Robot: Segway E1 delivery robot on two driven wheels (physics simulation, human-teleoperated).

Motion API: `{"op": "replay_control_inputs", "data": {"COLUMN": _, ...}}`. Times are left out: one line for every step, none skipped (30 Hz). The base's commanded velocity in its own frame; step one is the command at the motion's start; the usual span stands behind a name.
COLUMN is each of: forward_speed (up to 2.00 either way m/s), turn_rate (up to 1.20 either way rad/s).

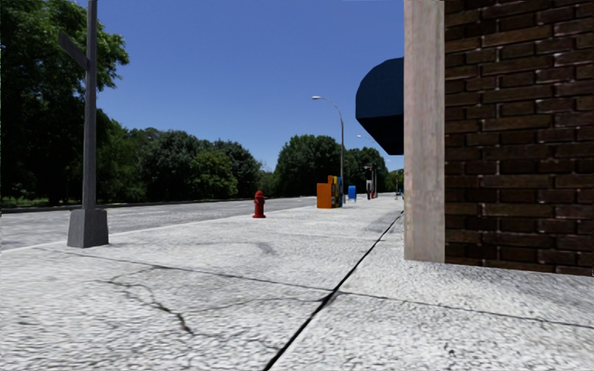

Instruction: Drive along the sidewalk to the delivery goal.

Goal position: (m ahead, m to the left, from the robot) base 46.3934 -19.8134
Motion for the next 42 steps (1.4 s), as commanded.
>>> {"op": "replay_control_inputs", "data": {"forward_speed": 1.78, "turn_rate": 0.0}}
{"op": "replay_control_inputs", "data": {"forward_speed": 1.79, "turn_rate": 0.0}}
{"op": "replay_control_inputs", "data": {"forward_speed": 1.79, "turn_rate": 0.0}}
{"op": "replay_control_inputs", "data": {"forward_speed": 1.79, "turn_rate": 0.0}}
{"op": "replay_control_inputs", "data": {"forward_speed": 1.79, "turn_rate": 0.0}}
{"op": "replay_control_inputs", "data": {"forward_speed": 1.79, "turn_rate": 0.0}}
{"op": "replay_control_inputs", "data": {"forward_speed": 1.79, "turn_rate": 0.0}}
{"op": "replay_control_inputs", "data": {"forward_speed": 1.79, "turn_rate": 0.0}}
{"op": "replay_control_inputs", "data": {"forward_speed": 1.79, "turn_rate": 0.0}}
{"op": "replay_control_inputs", "data": {"forward_speed": 1.8, "turn_rate": 0.0}}
{"op": "replay_control_inputs", "data": {"forward_speed": 1.8, "turn_rate": 0.0}}
{"op": "replay_control_inputs", "data": {"forward_speed": 1.81, "turn_rate": 0.0}}
{"op": "replay_control_inputs", "data": {"forward_speed": 1.85, "turn_rate": 0.0}}
{"op": "replay_control_inputs", "data": {"forward_speed": 2.0, "turn_rate": 0.0}}
{"op": "replay_control_inputs", "data": {"forward_speed": 2.0, "turn_rate": 0.0}}
{"op": "replay_control_inputs", "data": {"forward_speed": 2.0, "turn_rate": 0.0}}
{"op": "replay_control_inputs", "data": {"forward_speed": 2.0, "turn_rate": 0.0}}
{"op": "replay_control_inputs", "data": {"forward_speed": 2.0, "turn_rate": 0.0}}
{"op": "replay_control_inputs", "data": {"forward_speed": 2.0, "turn_rate": 0.0}}
{"op": "replay_control_inputs", "data": {"forward_speed": 2.0, "turn_rate": 0.0}}
{"op": "replay_control_inputs", "data": {"forward_speed": 2.0, "turn_rate": 0.0}}
{"op": "replay_control_inputs", "data": {"forward_speed": 2.0, "turn_rate": 0.0}}
{"op": "replay_control_inputs", "data": {"forward_speed": 2.0, "turn_rate": 0.0}}
{"op": "replay_control_inputs", "data": {"forward_speed": 2.0, "turn_rate": 0.0}}
{"op": "replay_control_inputs", "data": {"forward_speed": 2.0, "turn_rate": 0.0}}
{"op": "replay_control_inputs", "data": {"forward_speed": 2.0, "turn_rate": 0.0}}
{"op": "replay_control_inputs", "data": {"forward_speed": 2.0, "turn_rate": 0.0}}
{"op": "replay_control_inputs", "data": {"forward_speed": 2.0, "turn_rate": 0.0}}
{"op": "replay_control_inputs", "data": {"forward_speed": 2.0, "turn_rate": -0.1}}
{"op": "replay_control_inputs", "data": {"forward_speed": 2.0, "turn_rate": -0.19}}
{"op": "replay_control_inputs", "data": {"forward_speed": 2.0, "turn_rate": -0.23}}
{"op": "replay_control_inputs", "data": {"forward_speed": 2.0, "turn_rate": -0.24}}
{"op": "replay_control_inputs", "data": {"forward_speed": 2.0, "turn_rate": -0.24}}
{"op": "replay_control_inputs", "data": {"forward_speed": 2.0, "turn_rate": -0.24}}
{"op": "replay_control_inputs", "data": {"forward_speed": 2.0, "turn_rate": -0.24}}
{"op": "replay_control_inputs", "data": {"forward_speed": 2.0, "turn_rate": -0.24}}
{"op": "replay_control_inputs", "data": {"forward_speed": 2.0, "turn_rate": -0.24}}
{"op": "replay_control_inputs", "data": {"forward_speed": 2.0, "turn_rate": -0.25}}
{"op": "replay_control_inputs", "data": {"forward_speed": 2.0, "turn_rate": -0.26}}
{"op": "replay_control_inputs", "data": {"forward_speed": 2.0, "turn_rate": -0.27}}
{"op": "replay_control_inputs", "data": {"forward_speed": 2.0, "turn_rate": -0.28}}
{"op": "replay_control_inputs", "data": {"forward_speed": 2.0, "turn_rate": -0.28}}
